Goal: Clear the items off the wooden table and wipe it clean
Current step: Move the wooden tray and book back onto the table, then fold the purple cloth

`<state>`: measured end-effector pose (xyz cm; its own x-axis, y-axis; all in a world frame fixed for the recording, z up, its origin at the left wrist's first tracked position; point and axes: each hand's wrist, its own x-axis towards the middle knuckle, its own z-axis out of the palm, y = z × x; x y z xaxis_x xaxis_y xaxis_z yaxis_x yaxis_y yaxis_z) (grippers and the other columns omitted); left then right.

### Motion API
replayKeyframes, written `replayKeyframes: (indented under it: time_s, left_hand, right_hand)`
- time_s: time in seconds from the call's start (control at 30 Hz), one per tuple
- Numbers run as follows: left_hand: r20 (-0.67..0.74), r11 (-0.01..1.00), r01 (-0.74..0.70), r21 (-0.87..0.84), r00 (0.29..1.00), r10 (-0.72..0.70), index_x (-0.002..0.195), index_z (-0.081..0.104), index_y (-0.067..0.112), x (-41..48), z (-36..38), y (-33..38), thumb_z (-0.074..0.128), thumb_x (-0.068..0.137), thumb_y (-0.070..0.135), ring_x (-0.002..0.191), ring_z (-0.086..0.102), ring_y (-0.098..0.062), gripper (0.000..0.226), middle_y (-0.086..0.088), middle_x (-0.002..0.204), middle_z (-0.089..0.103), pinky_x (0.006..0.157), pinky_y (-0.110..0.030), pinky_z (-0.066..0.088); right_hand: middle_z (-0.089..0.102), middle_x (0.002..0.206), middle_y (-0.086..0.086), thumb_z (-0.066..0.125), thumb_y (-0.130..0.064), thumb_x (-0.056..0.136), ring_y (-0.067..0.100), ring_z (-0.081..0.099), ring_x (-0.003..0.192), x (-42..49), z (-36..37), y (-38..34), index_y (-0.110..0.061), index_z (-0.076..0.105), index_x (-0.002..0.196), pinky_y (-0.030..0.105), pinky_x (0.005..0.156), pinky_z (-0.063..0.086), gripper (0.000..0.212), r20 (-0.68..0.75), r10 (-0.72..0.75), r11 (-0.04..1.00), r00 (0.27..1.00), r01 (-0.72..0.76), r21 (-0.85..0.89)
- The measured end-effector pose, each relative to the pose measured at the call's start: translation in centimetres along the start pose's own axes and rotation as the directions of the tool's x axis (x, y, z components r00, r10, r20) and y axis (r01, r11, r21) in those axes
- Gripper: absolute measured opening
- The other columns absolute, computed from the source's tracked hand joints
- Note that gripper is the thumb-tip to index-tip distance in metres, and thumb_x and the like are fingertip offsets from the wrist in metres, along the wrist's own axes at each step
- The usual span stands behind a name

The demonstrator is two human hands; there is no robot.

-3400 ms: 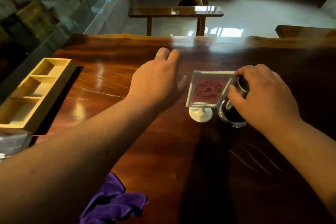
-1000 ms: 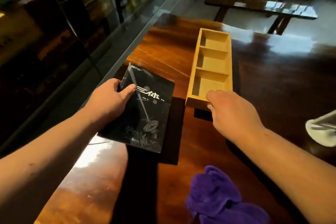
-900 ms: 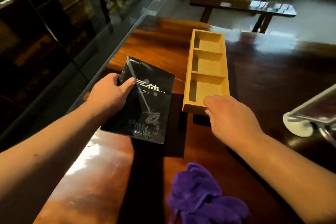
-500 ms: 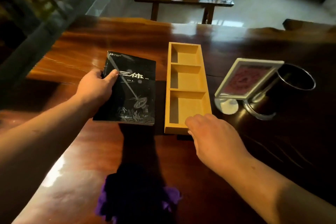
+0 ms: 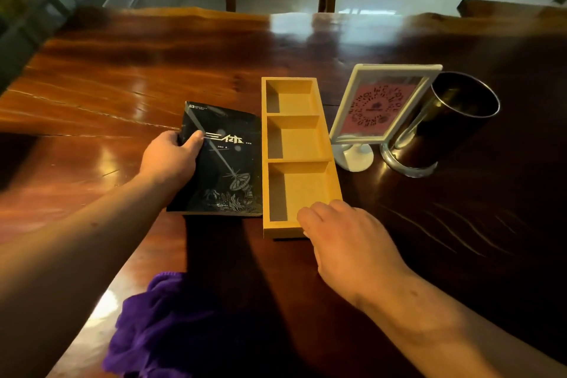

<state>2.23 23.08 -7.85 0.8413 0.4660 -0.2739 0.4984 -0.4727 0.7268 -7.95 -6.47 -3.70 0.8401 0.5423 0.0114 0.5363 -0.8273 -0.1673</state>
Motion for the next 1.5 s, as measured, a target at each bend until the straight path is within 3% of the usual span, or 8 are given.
replayKeyframes:
  time_s: [0.13,0.33,0.43,0.53,0.63,0.8,1.2,1.5]
  left_hand:
    - [-0.020,0.994,-0.003,0.113,1.000,0.005,0.099,0.066,0.014,0.1,0.5,-0.6,0.055,0.095,0.063,0.089,0.067,-0.036,0.050,-0.009,0.092,0.070,0.080,-0.047,0.057]
    - [0.033,0.944,-0.026,0.328,0.999,0.016,0.119,0.066,0.020,-0.5,0.3,0.0,0.063,0.083,0.067,0.096,0.066,-0.033,0.059,-0.005,0.105,0.070,0.081,-0.044,0.056]
    - [0.057,0.889,-0.087,0.450,0.996,0.068,0.130,0.060,0.024,-1.5,-0.6,0.4,0.066,0.080,0.065,0.103,0.065,-0.034,0.065,-0.008,0.120,0.065,0.084,-0.047,0.057]
    - [0.078,0.843,-0.182,0.505,0.983,0.166,0.143,0.050,0.026,-3.2,-1.9,0.1,0.069,0.082,0.059,0.114,0.060,-0.033,0.071,-0.009,0.133,0.057,0.090,-0.049,0.055]
    - [0.149,0.774,-0.337,0.535,0.940,0.306,0.139,0.052,0.027,-6.0,-3.5,-0.4,0.068,0.086,0.058,0.111,0.061,-0.028,0.064,-0.006,0.131,0.058,0.080,-0.040,0.051]
    - [0.275,0.673,-0.492,0.552,0.870,0.410,0.127,0.060,0.031,-12.0,-6.1,-2.6,0.064,0.085,0.061,0.102,0.063,-0.023,0.052,-0.001,0.122,0.061,0.078,-0.039,0.053]
    - [0.304,0.621,-0.534,0.574,0.843,0.443,0.123,0.063,0.028,-20.8,-7.9,-10.6,0.058,0.080,0.066,0.104,0.059,-0.028,0.058,-0.004,0.115,0.062,0.076,-0.036,0.045]
    - [0.229,0.626,-0.561,0.541,0.815,0.532,0.108,0.069,0.020,-22.8,-7.2,-12.0,0.061,0.095,0.033,0.108,0.054,-0.035,0.020,-0.009,0.120,0.063,0.090,-0.047,0.045]
  right_hand:
    - [0.058,0.082,-0.008,0.079,-0.012,0.078,0.014,0.049,0.072,-0.1,0.7,0.2,-0.026,0.056,0.096,0.029,0.060,0.034,0.032,0.025,0.029,1.000,0.999,-0.029,-0.008]
    - [0.059,0.083,-0.006,0.074,-0.014,0.086,0.017,0.052,0.072,0.2,1.1,0.2,-0.025,0.058,0.096,0.032,0.058,0.034,0.021,0.060,0.020,0.999,0.998,-0.018,-0.040]
    - [0.060,0.091,-0.008,0.058,-0.030,0.096,0.017,0.053,0.081,0.4,0.4,0.0,-0.028,0.058,0.104,0.034,0.063,0.042,0.008,0.063,0.015,0.999,0.998,-0.013,-0.032]
    - [0.062,0.099,-0.010,0.049,-0.047,0.096,0.017,0.054,0.093,0.5,-0.7,-0.7,-0.030,0.061,0.114,0.041,0.083,0.048,0.028,0.010,0.063,0.997,0.998,-0.063,-0.038]
    - [0.061,0.110,-0.007,0.054,-0.051,0.093,0.019,0.052,0.107,0.8,-1.9,-1.8,-0.028,0.062,0.121,0.045,0.092,0.045,0.037,-0.076,0.099,0.995,0.992,-0.099,0.000]
    - [0.061,0.111,-0.002,0.059,-0.047,0.091,0.023,0.052,0.107,0.8,-2.8,-5.0,-0.025,0.062,0.119,0.045,0.088,0.048,0.036,-0.137,0.088,0.988,0.987,-0.069,0.137]
    - [0.057,0.100,-0.006,0.057,-0.059,0.088,0.016,0.052,0.092,-2.8,3.3,-13.9,-0.030,0.060,0.117,0.034,0.068,0.047,0.040,-0.021,-0.121,0.982,0.992,0.123,0.144]
    - [0.053,0.096,-0.005,0.057,-0.055,0.088,0.018,0.052,0.089,-4.3,5.5,-15.1,-0.028,0.059,0.115,0.035,0.063,0.045,0.038,0.081,-0.160,0.978,0.984,0.147,0.147]
